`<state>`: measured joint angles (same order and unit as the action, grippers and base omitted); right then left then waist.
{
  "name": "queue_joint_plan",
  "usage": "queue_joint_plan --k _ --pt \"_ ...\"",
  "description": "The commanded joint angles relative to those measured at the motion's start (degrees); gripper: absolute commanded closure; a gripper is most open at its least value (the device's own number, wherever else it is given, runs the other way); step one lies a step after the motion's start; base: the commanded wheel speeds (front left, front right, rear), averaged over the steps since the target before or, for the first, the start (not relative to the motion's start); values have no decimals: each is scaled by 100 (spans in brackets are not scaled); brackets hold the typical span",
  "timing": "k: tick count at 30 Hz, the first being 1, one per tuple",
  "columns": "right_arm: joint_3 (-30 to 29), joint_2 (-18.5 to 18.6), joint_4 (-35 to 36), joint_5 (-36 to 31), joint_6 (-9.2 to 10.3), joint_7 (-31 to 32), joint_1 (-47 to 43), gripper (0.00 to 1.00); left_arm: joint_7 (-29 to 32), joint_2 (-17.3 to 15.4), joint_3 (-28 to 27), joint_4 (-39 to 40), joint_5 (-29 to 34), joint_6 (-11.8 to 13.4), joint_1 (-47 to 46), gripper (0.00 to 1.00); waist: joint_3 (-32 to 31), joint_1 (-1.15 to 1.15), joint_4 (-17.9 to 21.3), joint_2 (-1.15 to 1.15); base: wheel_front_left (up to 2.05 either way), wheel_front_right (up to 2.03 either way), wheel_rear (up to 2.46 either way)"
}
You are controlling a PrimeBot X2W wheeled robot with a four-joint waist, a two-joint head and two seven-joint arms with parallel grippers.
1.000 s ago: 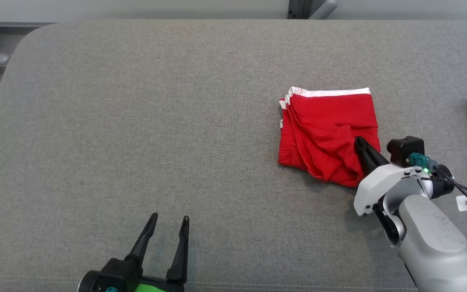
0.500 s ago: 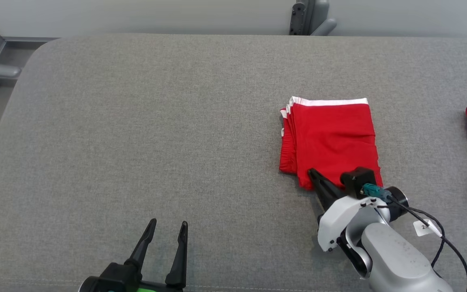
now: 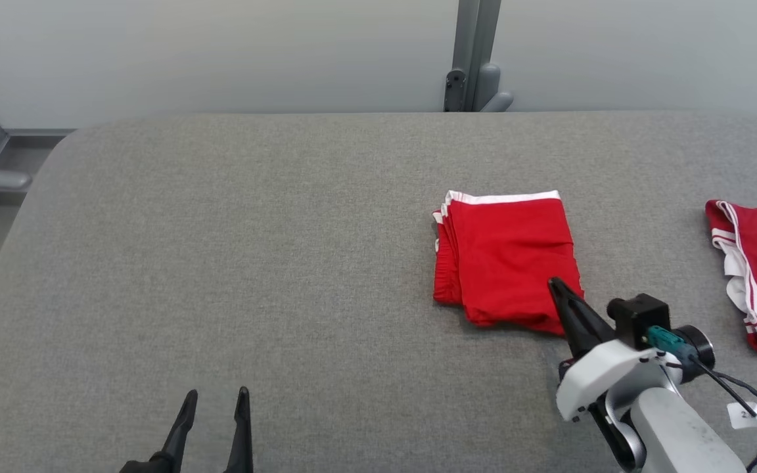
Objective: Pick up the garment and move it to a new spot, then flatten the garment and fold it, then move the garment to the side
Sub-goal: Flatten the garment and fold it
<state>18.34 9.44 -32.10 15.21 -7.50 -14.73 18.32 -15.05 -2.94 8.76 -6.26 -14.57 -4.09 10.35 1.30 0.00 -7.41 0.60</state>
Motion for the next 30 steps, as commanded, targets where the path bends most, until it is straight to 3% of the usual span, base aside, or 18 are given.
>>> queue_joint_plan --k 1,6,13,20,30 --pt "-230 20 177 -110 4 -34 -237 0 -13 0 -101 5 -11 1 122 0 -251 0 199 -60 0 0 0" --pt "-1180 96 773 -572 4 -47 -838 0 -13 0 -370 -39 57 -81 168 0 -334 0 271 -60 0 0 0" --pt "-2075 -184 1177 -1102 4 -49 -1520 0 -13 -1 -563 -150 173 -177 128 0 -396 0 434 -60 0 0 0" --pt "-2490 -447 1171 -1415 5 -50 -1800 0 -13 -2 -524 -292 218 -254 -82 0 -345 0 665 -60 0 0 0" --pt "-2597 -584 1117 -1538 5 -51 -1719 0 -13 -2 -559 -379 173 -292 -101 0 -285 0 822 -60 0 0 0"
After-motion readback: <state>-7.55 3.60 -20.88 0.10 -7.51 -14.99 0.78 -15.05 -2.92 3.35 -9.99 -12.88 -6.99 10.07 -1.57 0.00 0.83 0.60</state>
